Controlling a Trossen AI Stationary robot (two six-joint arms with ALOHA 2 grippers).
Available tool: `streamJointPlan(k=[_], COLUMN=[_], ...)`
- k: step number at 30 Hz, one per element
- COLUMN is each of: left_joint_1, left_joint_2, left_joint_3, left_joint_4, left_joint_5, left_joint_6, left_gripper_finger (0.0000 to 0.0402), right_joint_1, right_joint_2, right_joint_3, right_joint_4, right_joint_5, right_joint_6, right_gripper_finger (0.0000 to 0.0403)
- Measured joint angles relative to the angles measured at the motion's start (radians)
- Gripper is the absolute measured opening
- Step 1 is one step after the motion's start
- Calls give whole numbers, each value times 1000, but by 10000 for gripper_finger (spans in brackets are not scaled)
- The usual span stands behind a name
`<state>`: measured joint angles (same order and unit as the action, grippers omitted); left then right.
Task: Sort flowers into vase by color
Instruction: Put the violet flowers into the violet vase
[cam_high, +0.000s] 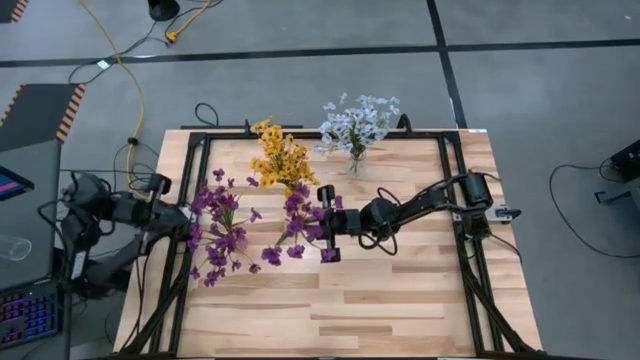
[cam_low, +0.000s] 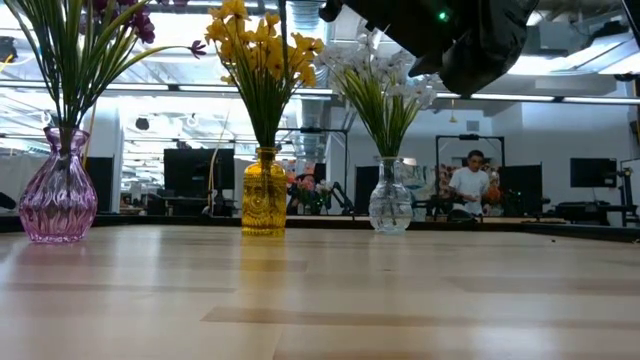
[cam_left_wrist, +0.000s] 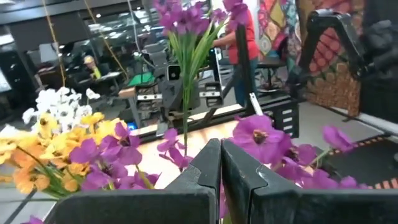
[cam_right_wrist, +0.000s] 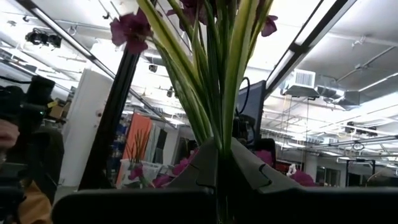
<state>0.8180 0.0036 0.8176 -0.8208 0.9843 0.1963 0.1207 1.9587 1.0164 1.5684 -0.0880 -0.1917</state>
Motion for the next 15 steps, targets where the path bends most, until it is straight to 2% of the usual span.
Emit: streamJointPlan(k=[5, 10, 15], left_joint_1=[-186, -359, -519], left_joint_2=[0, 0, 0], left_joint_3=[-4, -4, -4], left_joint_4=[-13, 28, 152], left_joint_5=[-200, -278, -506], left_joint_6=[33, 38, 5], left_gripper_finger=[0, 0, 0], right_joint_1=[0, 1, 3], right_joint_2=[0, 0, -1], right_joint_3=[15, 16, 16], right_joint_4=[0, 0, 0], right_joint_5=[3, 11, 84], right_joint_6=[0, -24, -24], right_gripper_finger=[42, 42, 42])
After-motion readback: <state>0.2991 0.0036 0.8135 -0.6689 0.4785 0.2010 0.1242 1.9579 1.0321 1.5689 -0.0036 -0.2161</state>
